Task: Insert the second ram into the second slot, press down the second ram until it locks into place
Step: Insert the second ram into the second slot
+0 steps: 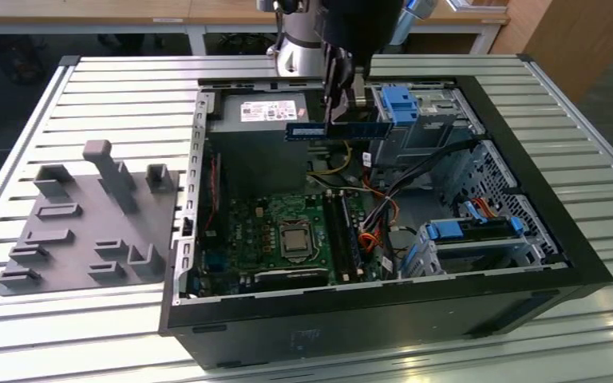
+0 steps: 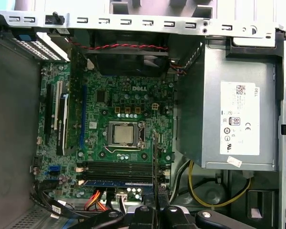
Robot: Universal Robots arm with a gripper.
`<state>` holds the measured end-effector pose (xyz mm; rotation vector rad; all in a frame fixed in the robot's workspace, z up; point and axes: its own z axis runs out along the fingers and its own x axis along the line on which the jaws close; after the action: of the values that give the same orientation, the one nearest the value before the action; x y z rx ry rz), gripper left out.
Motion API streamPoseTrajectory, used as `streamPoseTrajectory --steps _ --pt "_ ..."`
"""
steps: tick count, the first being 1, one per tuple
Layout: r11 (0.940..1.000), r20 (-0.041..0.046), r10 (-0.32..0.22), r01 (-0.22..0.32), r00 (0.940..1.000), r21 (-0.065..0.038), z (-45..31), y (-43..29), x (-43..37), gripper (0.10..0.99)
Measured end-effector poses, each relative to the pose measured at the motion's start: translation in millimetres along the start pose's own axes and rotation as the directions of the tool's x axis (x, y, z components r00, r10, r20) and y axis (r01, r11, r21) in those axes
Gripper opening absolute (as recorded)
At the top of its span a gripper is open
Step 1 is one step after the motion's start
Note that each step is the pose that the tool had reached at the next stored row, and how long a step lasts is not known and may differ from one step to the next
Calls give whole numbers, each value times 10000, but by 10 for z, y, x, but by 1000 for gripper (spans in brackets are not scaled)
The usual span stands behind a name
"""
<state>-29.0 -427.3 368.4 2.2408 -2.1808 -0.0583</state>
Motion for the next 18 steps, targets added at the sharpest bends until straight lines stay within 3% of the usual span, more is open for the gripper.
streamPoseTrajectory --steps 15,18 --pt "9995 -10 -5 5 10000 320 19 36 12 137" --pt "9994 -11 -7 8 10000 347 25 37 24 137"
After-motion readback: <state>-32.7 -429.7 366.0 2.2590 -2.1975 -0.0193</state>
